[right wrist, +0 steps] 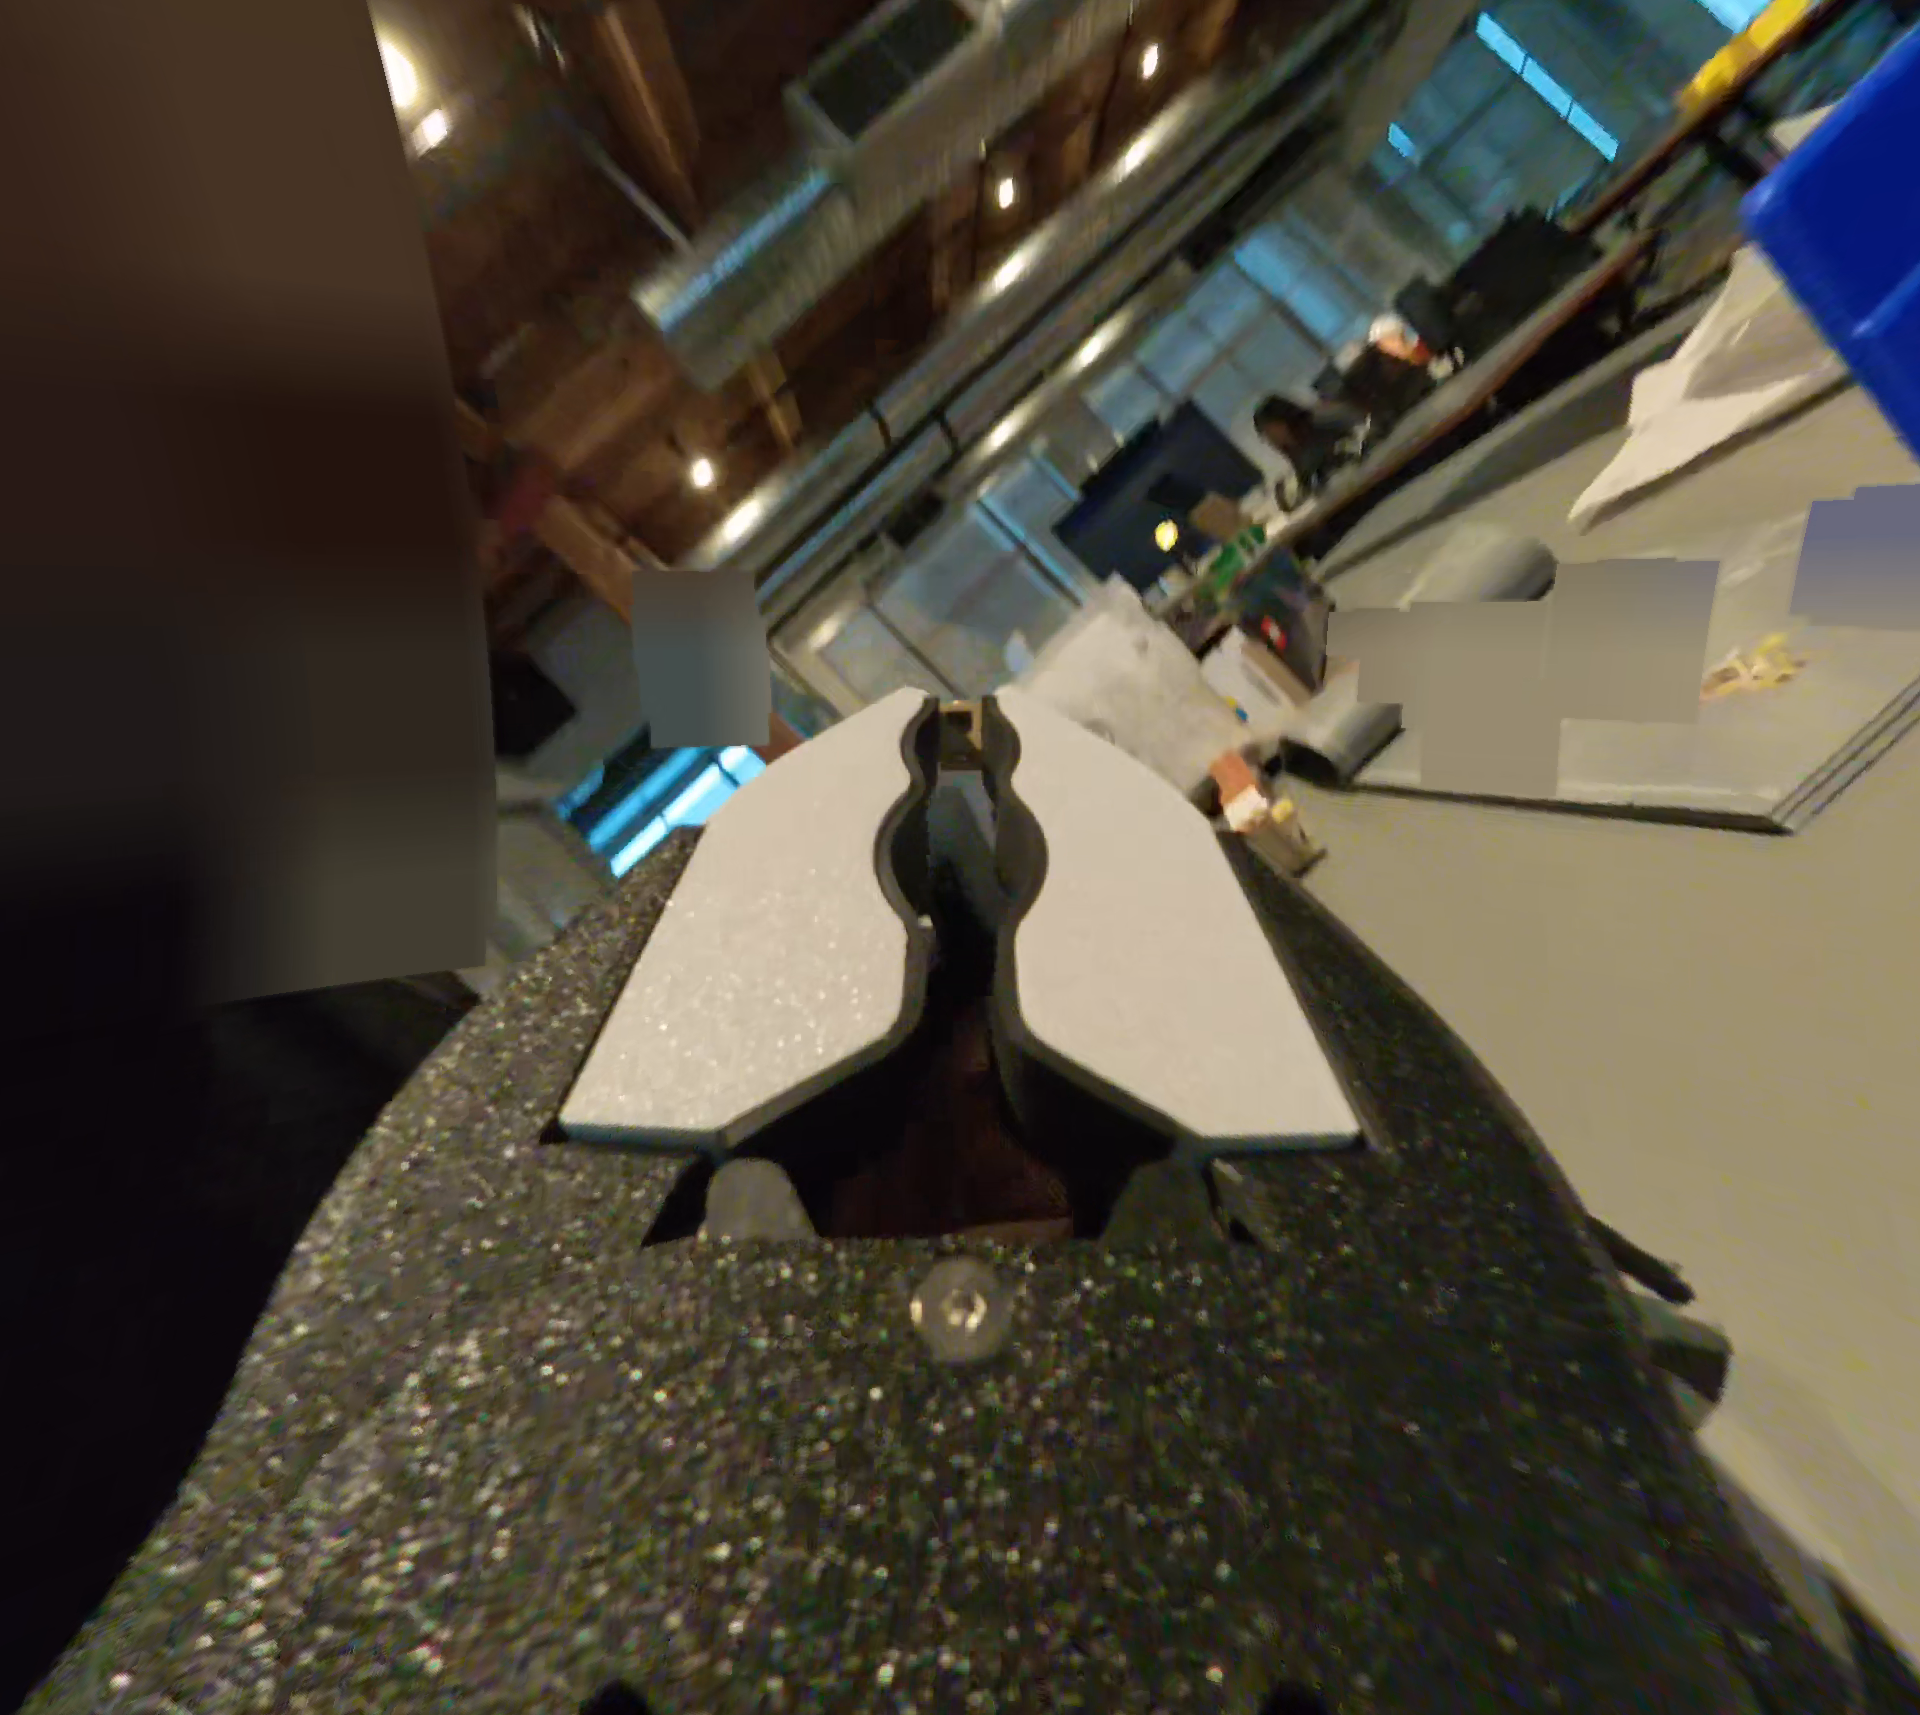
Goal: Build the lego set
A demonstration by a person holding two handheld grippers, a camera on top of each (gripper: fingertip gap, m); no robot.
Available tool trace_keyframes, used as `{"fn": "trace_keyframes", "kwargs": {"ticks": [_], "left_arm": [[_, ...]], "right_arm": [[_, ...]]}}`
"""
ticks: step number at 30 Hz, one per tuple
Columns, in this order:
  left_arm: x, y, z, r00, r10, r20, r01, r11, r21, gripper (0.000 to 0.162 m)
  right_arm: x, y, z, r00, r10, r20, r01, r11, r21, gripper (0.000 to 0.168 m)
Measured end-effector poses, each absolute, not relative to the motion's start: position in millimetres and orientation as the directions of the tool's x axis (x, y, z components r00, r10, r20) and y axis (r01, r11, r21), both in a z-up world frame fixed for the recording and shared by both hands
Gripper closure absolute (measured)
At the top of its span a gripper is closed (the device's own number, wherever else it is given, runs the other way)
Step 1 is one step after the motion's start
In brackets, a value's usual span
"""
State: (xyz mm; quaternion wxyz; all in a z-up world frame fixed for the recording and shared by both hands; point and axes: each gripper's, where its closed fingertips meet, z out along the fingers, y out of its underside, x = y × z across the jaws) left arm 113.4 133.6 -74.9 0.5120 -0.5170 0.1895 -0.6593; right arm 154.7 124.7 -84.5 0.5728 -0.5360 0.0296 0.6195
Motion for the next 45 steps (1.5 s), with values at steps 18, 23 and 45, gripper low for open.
{"fn": "trace_keyframes", "kwargs": {"ticks": [18, 23, 45], "left_arm": [[96, 102, -75, -0.102, -0.971, -0.216, 0.217, 0.190, -0.958, 0.139], [93, 93, -79, -0.075, -0.924, -0.376, 0.235, 0.350, -0.907, 0.136], [71, 101, -73, 0.030, -0.960, -0.277, 0.160, 0.278, -0.947, 0.150]], "right_arm": [[101, 102, -75, -0.466, 0.540, -0.701, -0.607, -0.772, -0.192, 0.161], [91, 102, -70, -0.515, 0.531, -0.673, -0.622, -0.772, -0.133, 0.161], [79, 102, -80, -0.152, 0.632, -0.760, -0.620, -0.659, -0.425, 0.159]]}}
